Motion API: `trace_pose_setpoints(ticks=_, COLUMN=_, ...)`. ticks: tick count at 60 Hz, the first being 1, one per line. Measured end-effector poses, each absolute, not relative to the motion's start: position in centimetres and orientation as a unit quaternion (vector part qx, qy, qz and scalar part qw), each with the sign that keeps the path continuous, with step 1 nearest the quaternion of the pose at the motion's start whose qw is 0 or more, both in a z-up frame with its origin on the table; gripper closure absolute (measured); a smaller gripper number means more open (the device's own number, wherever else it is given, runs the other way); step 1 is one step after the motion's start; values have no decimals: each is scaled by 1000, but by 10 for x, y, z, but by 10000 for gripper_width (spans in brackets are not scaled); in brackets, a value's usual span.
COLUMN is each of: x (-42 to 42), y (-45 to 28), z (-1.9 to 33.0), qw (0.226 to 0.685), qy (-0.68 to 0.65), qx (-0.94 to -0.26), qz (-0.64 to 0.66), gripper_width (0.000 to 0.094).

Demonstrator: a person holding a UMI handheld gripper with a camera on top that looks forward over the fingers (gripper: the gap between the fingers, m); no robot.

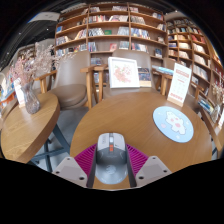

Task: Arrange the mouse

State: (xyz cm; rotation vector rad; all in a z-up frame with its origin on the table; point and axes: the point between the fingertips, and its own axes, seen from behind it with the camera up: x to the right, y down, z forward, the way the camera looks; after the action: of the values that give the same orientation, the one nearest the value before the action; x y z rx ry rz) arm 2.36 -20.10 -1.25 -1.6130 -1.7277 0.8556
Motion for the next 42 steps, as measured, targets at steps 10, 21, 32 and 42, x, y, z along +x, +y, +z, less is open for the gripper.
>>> trace_pose_setpoints(ticks=10, x=29, y=-203, z=-3, qw=294, qy=-665, qx=-604, qz=327, gripper_width=493)
trace_pose_setpoints(ticks=21, x=18, y=-174, z=90, qw=314, qy=-644, qx=-582, qz=385, gripper_width=492)
trace_pose_setpoints(ticks=32, x=-34, y=-78, z=153, qw=380, qy=-611, qx=-584, qz=377, gripper_width=492)
trace_pose_setpoints(ticks=42, x=-78, y=-9, z=111, qw=369, qy=-601, qx=-620, qz=345, gripper_width=492)
